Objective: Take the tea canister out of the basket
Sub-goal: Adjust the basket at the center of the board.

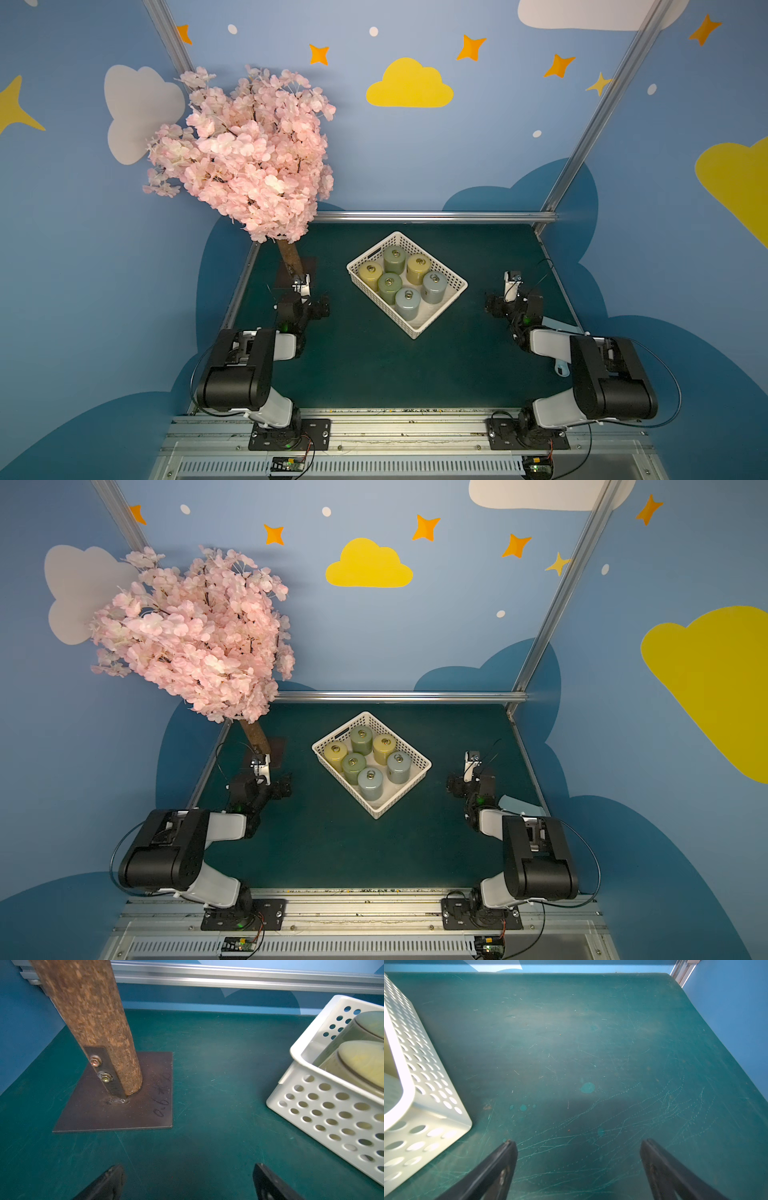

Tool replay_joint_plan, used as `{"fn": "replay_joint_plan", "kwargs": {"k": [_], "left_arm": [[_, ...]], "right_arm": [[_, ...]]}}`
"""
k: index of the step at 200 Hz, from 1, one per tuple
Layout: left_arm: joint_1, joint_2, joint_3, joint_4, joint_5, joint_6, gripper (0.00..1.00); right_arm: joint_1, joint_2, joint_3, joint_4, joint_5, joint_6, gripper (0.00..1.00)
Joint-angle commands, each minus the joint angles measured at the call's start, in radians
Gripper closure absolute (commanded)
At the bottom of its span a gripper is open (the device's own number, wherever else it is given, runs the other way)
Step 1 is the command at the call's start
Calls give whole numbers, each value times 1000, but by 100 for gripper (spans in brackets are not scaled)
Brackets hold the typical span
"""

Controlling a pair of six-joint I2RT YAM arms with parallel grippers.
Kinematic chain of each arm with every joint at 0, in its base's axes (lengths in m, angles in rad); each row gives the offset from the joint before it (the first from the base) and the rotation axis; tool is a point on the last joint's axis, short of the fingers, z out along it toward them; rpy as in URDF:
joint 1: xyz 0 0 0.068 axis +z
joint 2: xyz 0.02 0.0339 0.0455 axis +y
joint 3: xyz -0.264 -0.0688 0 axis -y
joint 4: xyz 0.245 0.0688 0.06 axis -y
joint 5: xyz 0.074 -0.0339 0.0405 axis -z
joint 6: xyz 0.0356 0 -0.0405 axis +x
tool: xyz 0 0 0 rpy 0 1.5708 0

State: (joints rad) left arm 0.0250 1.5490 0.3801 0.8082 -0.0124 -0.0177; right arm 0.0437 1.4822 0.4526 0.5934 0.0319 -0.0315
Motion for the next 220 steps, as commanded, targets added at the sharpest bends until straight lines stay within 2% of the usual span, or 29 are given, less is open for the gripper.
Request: {"fn": "replay_joint_plan", "kwargs": {"k": [1, 45, 66, 89, 104, 125, 145, 162, 174, 191, 220], "left_arm": [[0, -12, 27, -10, 14, 10, 0], [-1, -15, 22, -6, 13, 13, 0], [-4, -55, 23, -17, -31, -2, 0], [-5, -187, 60, -200, -68, -13, 0], [-5, -259, 86, -298, -79, -34, 0], [0, -351, 122, -438, -131, -159, 0], [13, -450, 122, -536, -221, -349, 0], [34, -534, 115, -636, -231, -465, 0], [40, -592, 113, -689, -213, -487, 0], [40, -650, 100, -705, -118, -467, 0], [39, -715, 98, -754, 11, -462, 0]], "right_arm": [[3, -10, 21, -3, -6, -6, 2], [-3, -13, 25, -14, -12, -1, 2], [-7, -52, 53, -83, 37, 34, 2], [-6, -129, 102, -223, 62, 40, 2], [-6, -178, 161, -379, 121, 101, 2], [-7, -235, 268, -608, 125, 193, 2], [-4, -293, 306, -743, 86, 265, 2], [-5, -346, 320, -829, 50, 348, 2], [-3, -386, 311, -842, -27, 358, 2], [2, -442, 292, -841, -138, 350, 2], [52, -506, 310, -909, -126, 417, 2]]}}
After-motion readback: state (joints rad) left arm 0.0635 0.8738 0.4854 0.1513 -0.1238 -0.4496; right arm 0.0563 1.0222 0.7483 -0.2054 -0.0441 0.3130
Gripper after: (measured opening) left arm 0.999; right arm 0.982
